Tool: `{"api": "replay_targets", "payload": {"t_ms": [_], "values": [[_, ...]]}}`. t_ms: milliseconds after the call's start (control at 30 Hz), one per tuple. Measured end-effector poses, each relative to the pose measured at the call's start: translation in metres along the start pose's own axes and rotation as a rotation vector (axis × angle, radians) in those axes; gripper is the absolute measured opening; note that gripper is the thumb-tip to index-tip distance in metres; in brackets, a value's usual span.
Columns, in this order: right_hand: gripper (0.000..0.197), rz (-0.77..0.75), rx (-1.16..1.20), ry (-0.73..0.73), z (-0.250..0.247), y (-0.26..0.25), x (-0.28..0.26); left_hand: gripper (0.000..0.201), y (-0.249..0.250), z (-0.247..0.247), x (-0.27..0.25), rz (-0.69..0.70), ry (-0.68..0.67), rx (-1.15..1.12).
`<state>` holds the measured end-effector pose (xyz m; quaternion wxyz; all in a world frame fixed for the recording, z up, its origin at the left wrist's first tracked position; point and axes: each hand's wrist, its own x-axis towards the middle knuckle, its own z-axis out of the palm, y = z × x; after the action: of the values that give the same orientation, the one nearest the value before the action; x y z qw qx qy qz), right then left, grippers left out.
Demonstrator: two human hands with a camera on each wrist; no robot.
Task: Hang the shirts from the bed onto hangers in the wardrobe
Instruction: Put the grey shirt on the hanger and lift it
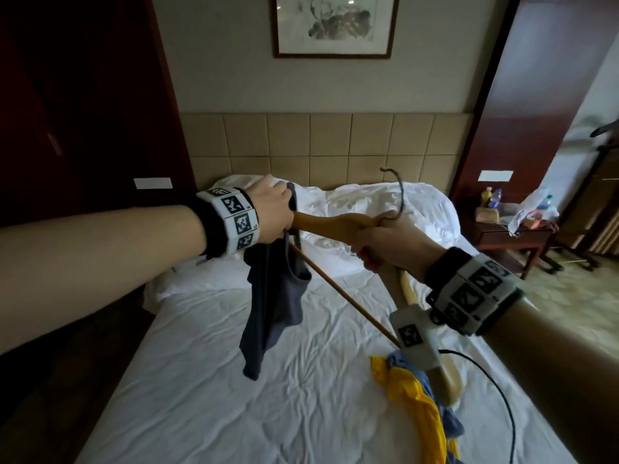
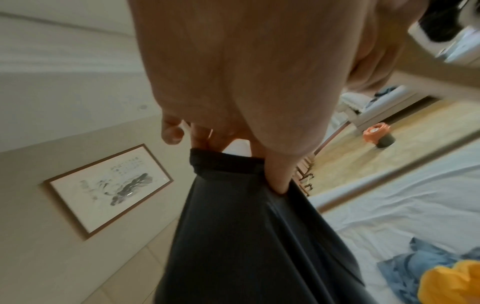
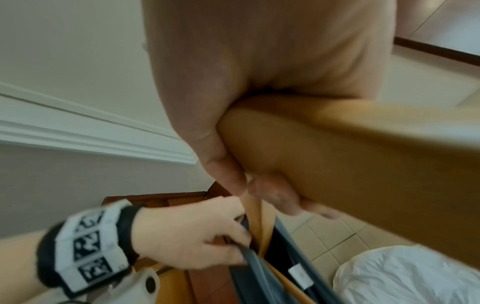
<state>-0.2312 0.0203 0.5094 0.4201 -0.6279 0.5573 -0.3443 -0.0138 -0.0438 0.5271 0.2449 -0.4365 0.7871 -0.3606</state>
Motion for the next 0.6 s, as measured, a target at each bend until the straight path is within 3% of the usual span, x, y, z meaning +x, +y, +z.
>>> {"api": "replay_targets", "payload": {"t_ms": [67,267,333,400,500,600], "values": [[0.009,-0.007,-0.027,0.010,0.014,-0.001,0.007,0.031,0.010,-0.014,-0.007,0.031,0.045,-0.015],[0.012,-0.043,-0.051,0.057,0.032,0.007,0.022,0.026,0.025,-0.034,-0.034,0.168,0.162,-0.231],[0.010,-0.054,0.047,0.026,0.032,0.007,0.021,0.023,0.016,-0.028,-0.039,0.198,0.332,-0.457],[0.010,-0.082,0.107,-0.007,0.030,0.006,0.018,0.034,0.005,-0.020,-0.040,0.182,0.500,-0.626],[0.009,-0.106,0.110,-0.056,0.024,0.002,0.016,0.053,-0.005,-0.011,-0.038,0.064,0.355,-0.831],[0.012,-0.118,0.091,-0.124,0.019,-0.001,0.014,0.035,0.005,-0.004,-0.028,0.023,0.328,-0.855]]}}
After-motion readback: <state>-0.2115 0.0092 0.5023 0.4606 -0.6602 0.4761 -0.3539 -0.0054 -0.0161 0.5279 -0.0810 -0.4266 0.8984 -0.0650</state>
